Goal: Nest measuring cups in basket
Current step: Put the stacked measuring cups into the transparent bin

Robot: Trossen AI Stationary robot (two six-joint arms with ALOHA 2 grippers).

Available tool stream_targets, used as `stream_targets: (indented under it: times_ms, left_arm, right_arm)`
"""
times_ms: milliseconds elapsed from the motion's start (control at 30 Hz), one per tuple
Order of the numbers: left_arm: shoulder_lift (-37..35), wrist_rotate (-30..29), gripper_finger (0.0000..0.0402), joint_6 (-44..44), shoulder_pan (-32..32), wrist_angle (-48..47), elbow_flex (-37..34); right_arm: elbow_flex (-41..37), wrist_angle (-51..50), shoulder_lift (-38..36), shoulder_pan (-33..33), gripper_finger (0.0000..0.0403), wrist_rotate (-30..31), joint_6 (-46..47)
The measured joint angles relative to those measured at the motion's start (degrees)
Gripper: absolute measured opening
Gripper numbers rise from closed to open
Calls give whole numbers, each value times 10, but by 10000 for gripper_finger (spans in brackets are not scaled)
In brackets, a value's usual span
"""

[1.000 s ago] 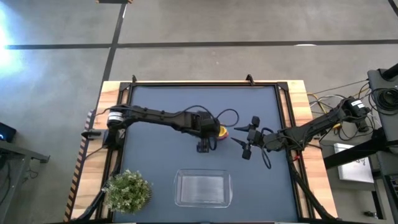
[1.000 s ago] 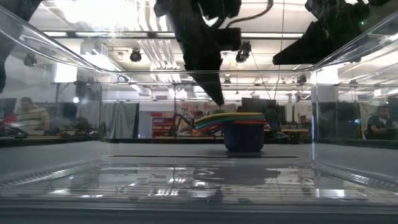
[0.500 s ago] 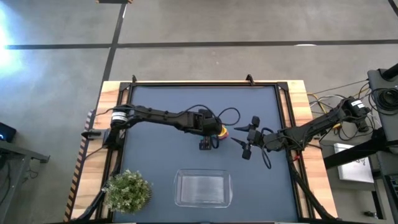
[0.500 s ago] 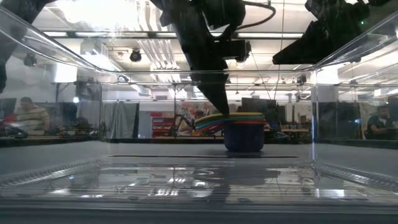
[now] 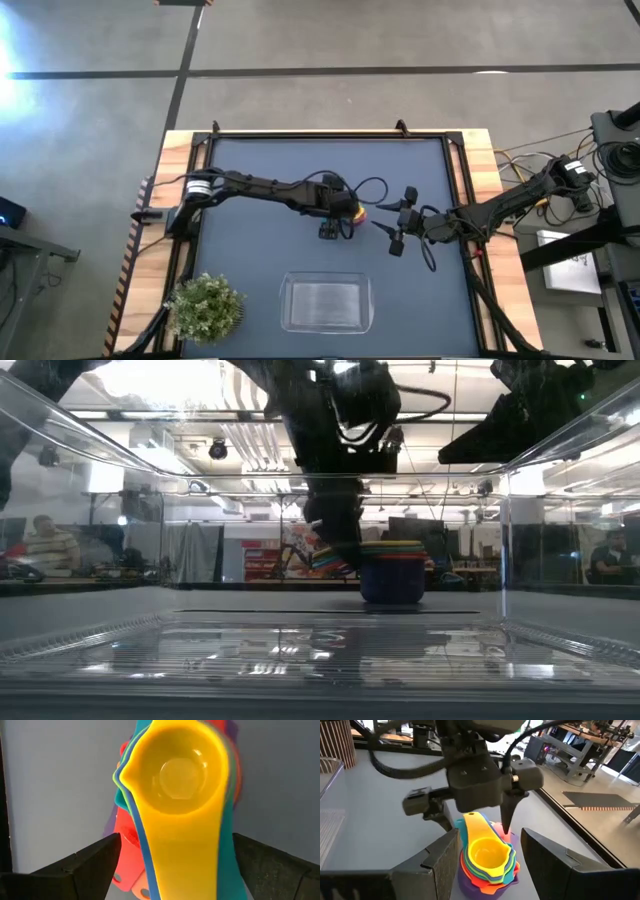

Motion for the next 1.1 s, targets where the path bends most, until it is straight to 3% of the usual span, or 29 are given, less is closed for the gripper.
stream_targets:
  times_ms: [167,367,600,800,1100]
  left_arm:
    - [1,7,351,23,25,0,0]
    - [3,72,342,97,47,3,0]
    - [7,75,326,171,56,11,0]
    - [7,76,308,178,58,14,0]
    - [7,78,224,148,53,-20,0]
  right_arm:
    - [0,0,0,0,201,0,2]
    - [0,0,0,0,201,0,0]
    - [0,-1,0,0,201,0,-2]
    - [0,-1,0,0,201,-1,0]
    - [-1,-1,0,0,201,-1,4]
